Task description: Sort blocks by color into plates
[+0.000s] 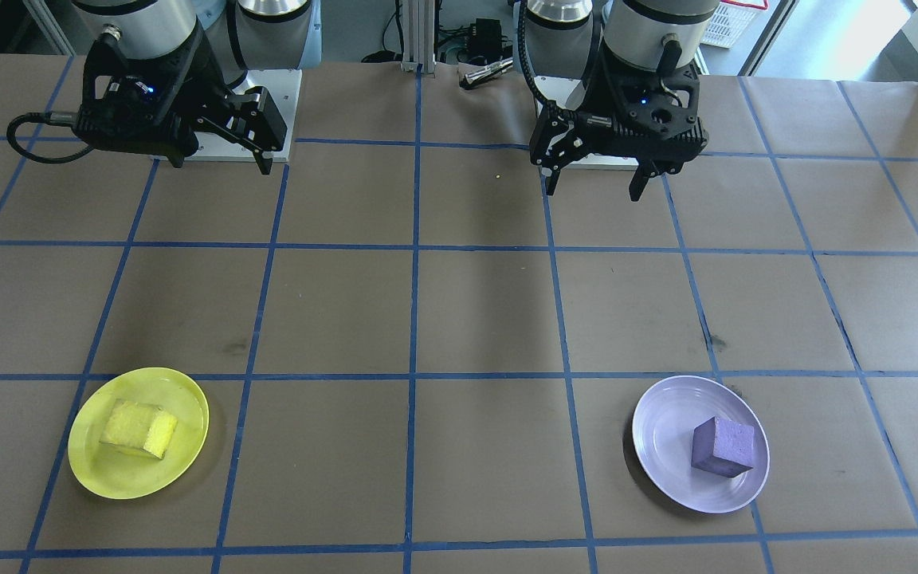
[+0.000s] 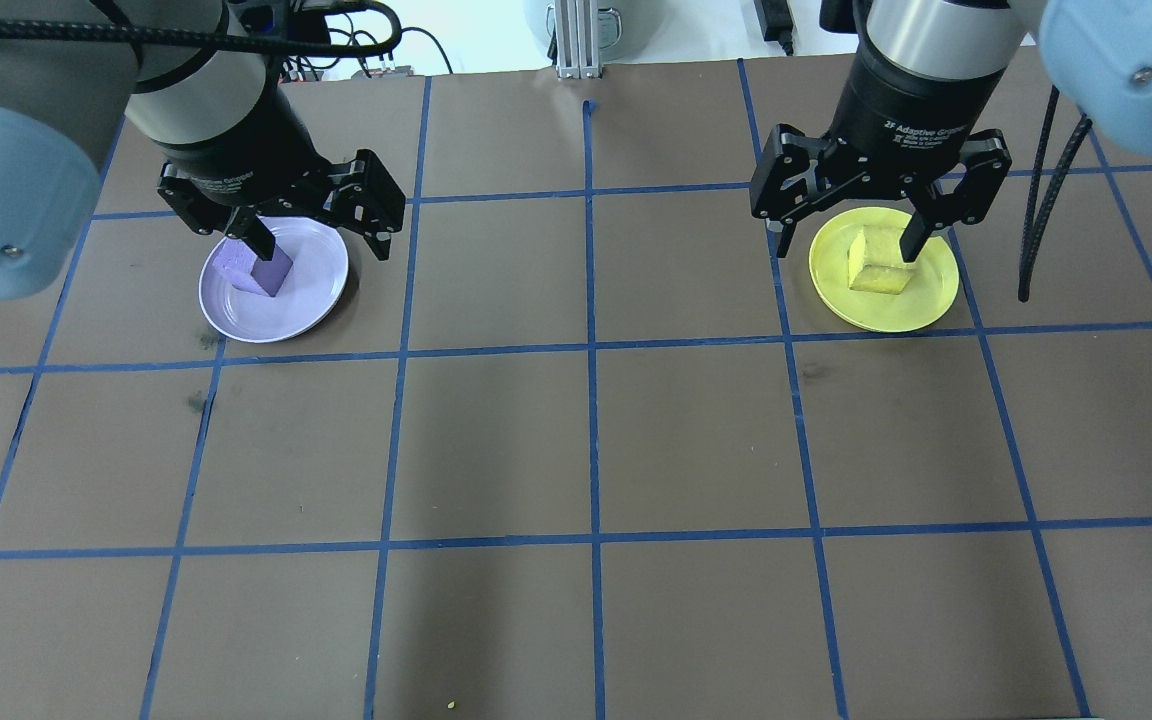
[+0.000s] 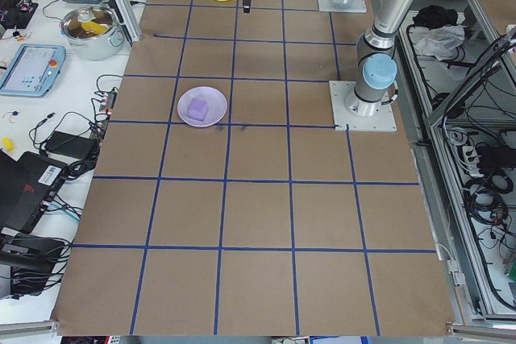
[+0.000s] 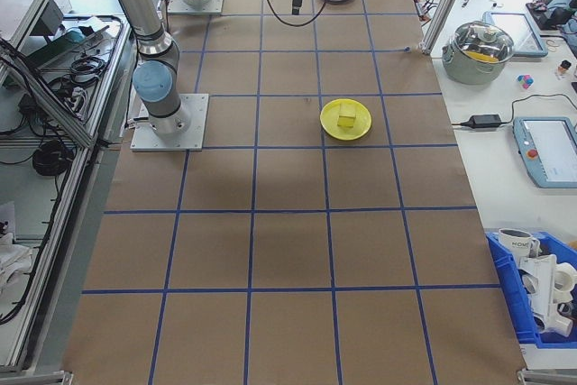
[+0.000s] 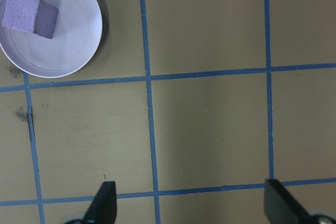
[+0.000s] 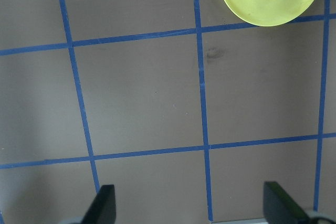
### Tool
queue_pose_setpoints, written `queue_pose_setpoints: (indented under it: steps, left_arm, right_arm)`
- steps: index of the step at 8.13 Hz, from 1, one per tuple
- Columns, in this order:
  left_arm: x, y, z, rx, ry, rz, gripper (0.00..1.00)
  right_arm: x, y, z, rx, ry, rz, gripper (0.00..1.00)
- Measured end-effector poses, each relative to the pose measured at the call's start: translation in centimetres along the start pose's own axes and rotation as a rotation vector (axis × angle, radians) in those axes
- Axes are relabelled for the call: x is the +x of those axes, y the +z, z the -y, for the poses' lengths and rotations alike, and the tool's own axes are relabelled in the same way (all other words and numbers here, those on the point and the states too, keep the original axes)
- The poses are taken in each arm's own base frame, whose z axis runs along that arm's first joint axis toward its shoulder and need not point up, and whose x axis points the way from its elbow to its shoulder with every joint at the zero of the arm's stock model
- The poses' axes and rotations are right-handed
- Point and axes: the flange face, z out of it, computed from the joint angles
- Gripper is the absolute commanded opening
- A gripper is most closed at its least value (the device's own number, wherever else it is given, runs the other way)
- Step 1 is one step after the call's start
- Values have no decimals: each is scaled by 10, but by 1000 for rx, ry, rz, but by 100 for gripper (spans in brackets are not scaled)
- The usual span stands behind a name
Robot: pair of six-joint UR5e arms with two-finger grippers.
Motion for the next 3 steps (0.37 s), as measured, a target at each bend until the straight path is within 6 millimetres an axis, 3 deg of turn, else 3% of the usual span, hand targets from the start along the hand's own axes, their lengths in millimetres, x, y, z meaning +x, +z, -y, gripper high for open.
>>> queue_pose_setpoints:
  steps: [3]
  left_arm:
    - [-1,-16,-11,29,6,1,100]
  right_arm:
    - [0,0,0,0,0,-1,100]
